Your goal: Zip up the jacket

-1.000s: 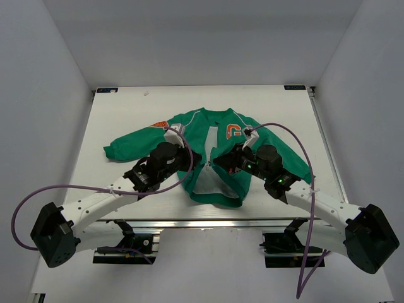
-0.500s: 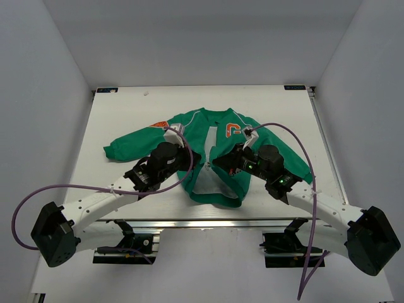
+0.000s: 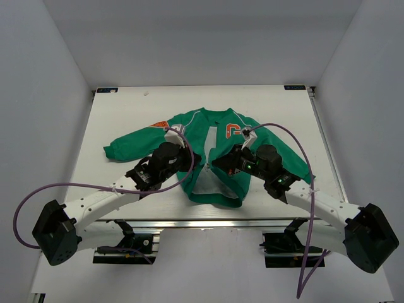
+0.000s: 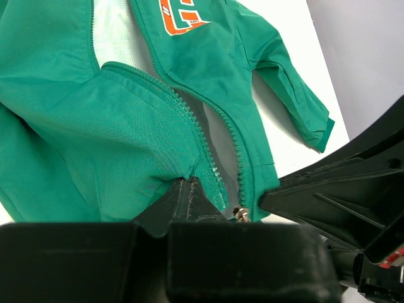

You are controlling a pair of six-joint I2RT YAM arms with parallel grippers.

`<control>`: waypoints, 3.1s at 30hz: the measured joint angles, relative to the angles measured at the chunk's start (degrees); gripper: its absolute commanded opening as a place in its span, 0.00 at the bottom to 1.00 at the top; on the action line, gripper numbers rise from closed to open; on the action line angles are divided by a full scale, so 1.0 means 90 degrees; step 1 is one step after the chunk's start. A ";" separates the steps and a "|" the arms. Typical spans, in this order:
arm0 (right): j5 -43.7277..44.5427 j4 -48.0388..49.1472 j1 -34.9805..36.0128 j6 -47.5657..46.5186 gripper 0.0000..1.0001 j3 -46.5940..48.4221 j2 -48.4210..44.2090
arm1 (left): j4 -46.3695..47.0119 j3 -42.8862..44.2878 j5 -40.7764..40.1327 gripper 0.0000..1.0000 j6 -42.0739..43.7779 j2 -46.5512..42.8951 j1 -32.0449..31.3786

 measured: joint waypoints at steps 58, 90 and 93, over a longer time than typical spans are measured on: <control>0.0253 0.0172 0.0002 0.0435 0.00 0.0036 0.0284 | 0.0437 -0.0325 0.0134 0.00 0.0051 -0.0396 0.0000; 0.0359 -0.0901 0.0131 0.0233 0.00 0.0520 0.0182 | 0.0376 -0.0340 -0.0772 0.00 0.0590 -0.0138 -0.0588; 0.0367 -0.0901 0.0175 0.0216 0.00 0.0520 0.0170 | 0.0316 -0.0313 -0.0804 0.00 0.0585 -0.0068 -0.0607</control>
